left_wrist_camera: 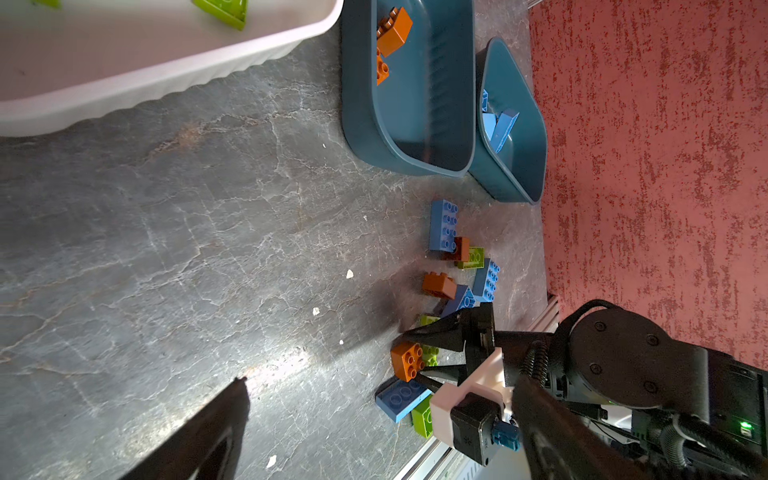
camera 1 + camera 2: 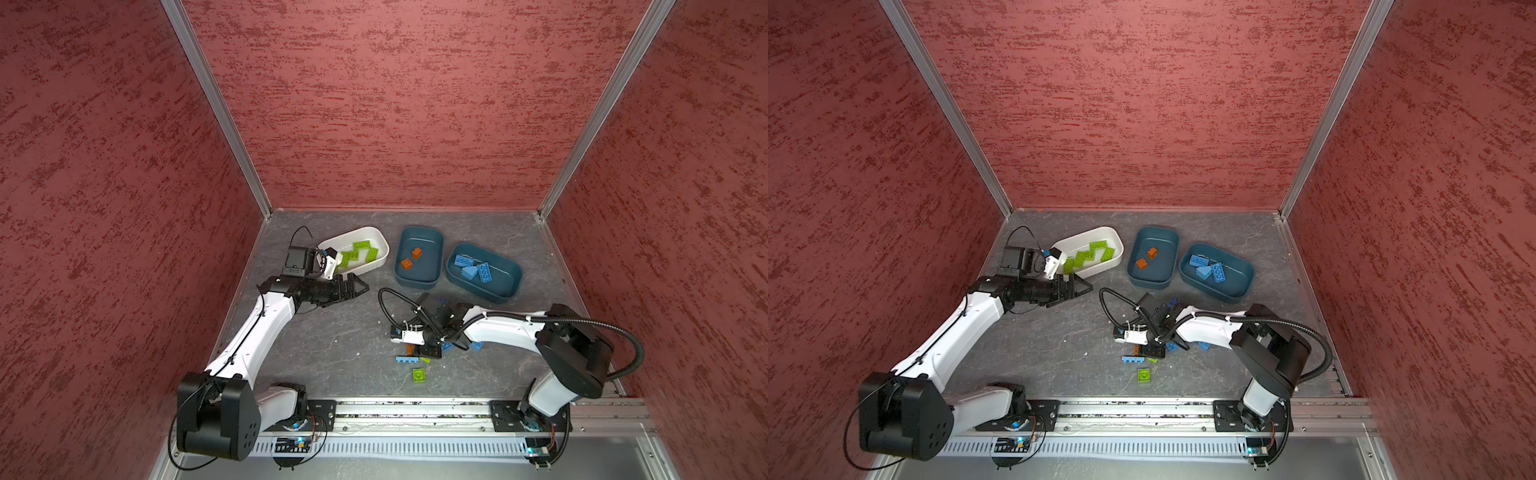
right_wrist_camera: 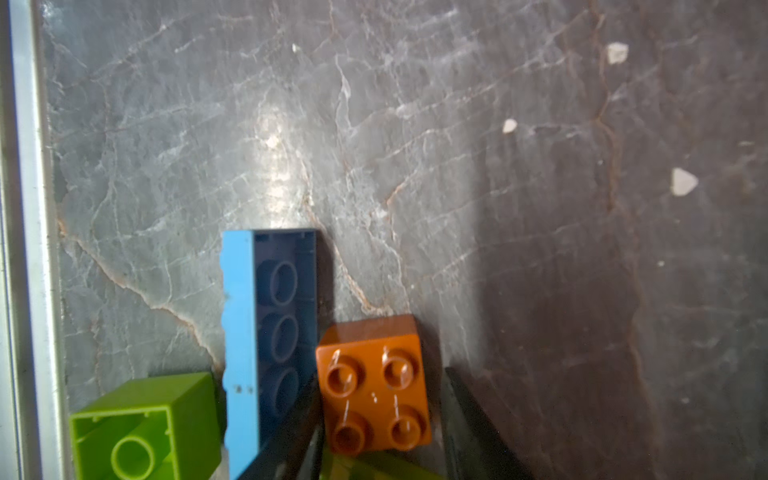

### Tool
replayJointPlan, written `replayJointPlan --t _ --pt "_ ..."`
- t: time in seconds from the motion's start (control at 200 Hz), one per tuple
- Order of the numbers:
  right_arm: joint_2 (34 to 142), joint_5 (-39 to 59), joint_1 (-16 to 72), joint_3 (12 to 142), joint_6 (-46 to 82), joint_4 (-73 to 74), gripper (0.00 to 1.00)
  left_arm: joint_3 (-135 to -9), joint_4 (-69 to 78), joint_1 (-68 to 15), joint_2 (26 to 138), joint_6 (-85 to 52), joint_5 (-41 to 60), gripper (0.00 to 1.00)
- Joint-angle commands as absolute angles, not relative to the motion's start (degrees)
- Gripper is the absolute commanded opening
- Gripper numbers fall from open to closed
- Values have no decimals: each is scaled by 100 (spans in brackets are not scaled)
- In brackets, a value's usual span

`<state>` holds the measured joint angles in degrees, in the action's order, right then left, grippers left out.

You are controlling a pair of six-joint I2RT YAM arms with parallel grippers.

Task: Sort the legos into containers by color
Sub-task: 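Move the right gripper to the pile and grasp an orange-brown brick, then carry the orange-brown brick into the nearer teal tub and release it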

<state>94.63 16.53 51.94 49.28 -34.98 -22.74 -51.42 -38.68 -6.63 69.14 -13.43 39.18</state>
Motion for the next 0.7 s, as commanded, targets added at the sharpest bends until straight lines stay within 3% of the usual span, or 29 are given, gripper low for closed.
replayJointPlan --t 0.0,0.281,0.436,0.696 --pt "9554 1780 5237 5137 -3621 -2180 43 -5089 -3920 -616 6823 -1222 3872 99" --pt "9435 1918 5221 5335 -3405 -2194 24 -5081 -3955 -618 6803 -1204 3864 99" --pt "8744 1784 4924 5325 -3191 -2257 22 -5106 -3874 -616 6793 -1267 3941 99" --pt "8501 1301 3333 5943 -3497 -2111 22 -5094 -3469 -720 6871 -1563 4131 99"
